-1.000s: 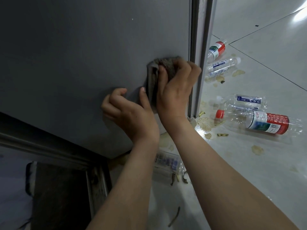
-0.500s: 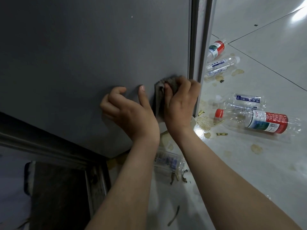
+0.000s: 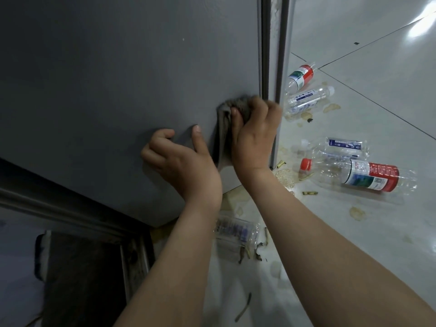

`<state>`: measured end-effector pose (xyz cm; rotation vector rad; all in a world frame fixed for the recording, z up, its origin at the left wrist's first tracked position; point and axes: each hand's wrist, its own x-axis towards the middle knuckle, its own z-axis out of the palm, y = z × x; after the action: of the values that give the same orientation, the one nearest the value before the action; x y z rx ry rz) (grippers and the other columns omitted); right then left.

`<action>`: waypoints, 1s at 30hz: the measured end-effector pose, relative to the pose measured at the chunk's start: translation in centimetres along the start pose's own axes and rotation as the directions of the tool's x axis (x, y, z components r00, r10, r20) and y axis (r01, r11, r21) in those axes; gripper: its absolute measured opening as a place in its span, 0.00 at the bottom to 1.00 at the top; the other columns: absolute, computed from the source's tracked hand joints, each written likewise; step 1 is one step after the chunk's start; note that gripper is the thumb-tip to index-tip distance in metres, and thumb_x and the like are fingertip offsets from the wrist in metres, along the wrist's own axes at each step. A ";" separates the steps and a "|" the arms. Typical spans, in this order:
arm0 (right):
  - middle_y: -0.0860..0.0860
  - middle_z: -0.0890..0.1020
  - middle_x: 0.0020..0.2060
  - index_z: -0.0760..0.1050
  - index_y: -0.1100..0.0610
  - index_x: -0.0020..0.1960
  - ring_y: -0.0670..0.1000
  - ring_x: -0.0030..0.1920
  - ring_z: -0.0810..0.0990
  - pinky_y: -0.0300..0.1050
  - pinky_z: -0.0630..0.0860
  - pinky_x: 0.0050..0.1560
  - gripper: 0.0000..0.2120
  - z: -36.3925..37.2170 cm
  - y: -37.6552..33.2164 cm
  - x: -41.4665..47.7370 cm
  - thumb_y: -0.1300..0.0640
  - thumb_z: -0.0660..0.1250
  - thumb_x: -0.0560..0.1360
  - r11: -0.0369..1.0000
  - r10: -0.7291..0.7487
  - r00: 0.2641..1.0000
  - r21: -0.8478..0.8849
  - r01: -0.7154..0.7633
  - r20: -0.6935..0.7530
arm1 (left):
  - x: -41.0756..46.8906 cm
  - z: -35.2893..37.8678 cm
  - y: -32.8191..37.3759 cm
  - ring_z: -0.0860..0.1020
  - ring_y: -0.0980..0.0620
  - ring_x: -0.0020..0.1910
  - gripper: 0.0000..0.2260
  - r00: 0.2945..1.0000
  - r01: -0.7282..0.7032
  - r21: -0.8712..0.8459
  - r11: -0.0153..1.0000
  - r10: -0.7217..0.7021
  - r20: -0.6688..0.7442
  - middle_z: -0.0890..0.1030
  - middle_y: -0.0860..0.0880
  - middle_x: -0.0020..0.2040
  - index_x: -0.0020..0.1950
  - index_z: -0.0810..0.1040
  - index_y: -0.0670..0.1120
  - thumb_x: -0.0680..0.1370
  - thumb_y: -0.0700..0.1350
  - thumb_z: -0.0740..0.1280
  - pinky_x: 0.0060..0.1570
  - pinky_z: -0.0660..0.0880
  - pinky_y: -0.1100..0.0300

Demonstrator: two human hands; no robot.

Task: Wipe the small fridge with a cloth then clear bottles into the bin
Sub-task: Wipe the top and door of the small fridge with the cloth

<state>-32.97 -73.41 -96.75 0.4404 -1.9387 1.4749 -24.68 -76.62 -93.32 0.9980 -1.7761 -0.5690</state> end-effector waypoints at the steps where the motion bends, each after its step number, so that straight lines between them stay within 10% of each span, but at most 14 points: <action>1: 0.66 0.74 0.45 0.65 0.57 0.55 0.65 0.44 0.75 0.53 0.75 0.45 0.14 -0.2 0.3 -0.4 0.51 0.60 0.74 1.000 0.019 0.999 -0.014 -0.019 0.034 | 0.0 -0.2 0.1 0.70 0.35 0.53 0.19 1.000 0.011 0.008 1.000 -0.011 0.017 0.69 0.35 0.57 0.55 0.70 0.35 0.72 0.46 0.71 0.49 0.62 0.59; 7: 0.64 0.73 0.47 0.73 0.67 0.54 0.62 0.46 0.73 0.52 0.73 0.47 0.20 -2.0 -1.0 -0.1 0.50 0.59 0.74 0.989 0.150 0.975 -0.033 -0.147 0.162 | 0.1 -1.5 1.2 0.68 0.40 0.57 0.20 0.991 0.092 0.009 0.996 -0.092 0.099 0.67 0.39 0.60 0.59 0.68 0.38 0.74 0.49 0.68 0.51 0.61 0.60; 19: 0.51 0.66 0.49 0.71 0.67 0.56 0.50 0.51 0.68 0.40 0.66 0.54 0.20 -5.6 -11.4 11.6 0.50 0.58 0.75 0.940 0.163 0.971 0.326 -0.099 -0.176 | 6.2 -6.7 10.6 0.68 0.52 0.51 0.14 0.968 -0.239 -0.189 0.952 0.248 0.026 0.66 0.46 0.53 0.55 0.70 0.39 0.75 0.45 0.67 0.48 0.61 0.68; 25: 0.56 0.71 0.50 0.71 0.64 0.56 0.58 0.53 0.70 0.55 0.69 0.55 0.19 -7.2 -13.8 17.1 0.50 0.57 0.75 0.962 0.073 0.986 0.272 -0.029 -0.153 | 9.6 -7.0 17.1 0.74 0.40 0.50 0.13 0.944 -0.329 -0.200 0.923 0.318 -0.083 0.72 0.40 0.52 0.51 0.72 0.38 0.73 0.44 0.69 0.47 0.63 0.60; 30: 0.61 0.73 0.51 0.72 0.63 0.56 0.50 0.51 0.65 0.46 0.65 0.53 0.22 -8.3 -15.4 21.8 0.46 0.55 0.74 0.970 0.018 0.989 0.243 0.018 -0.144 | 11.2 -6.6 20.7 0.74 0.38 0.49 0.13 0.909 -0.416 -0.155 0.896 0.403 -0.109 0.74 0.39 0.50 0.50 0.73 0.40 0.73 0.49 0.66 0.49 0.68 0.51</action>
<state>-36.91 -67.73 -69.63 0.4283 -1.6512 1.7054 -28.35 -74.09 -69.32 0.4923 -1.7678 -0.4041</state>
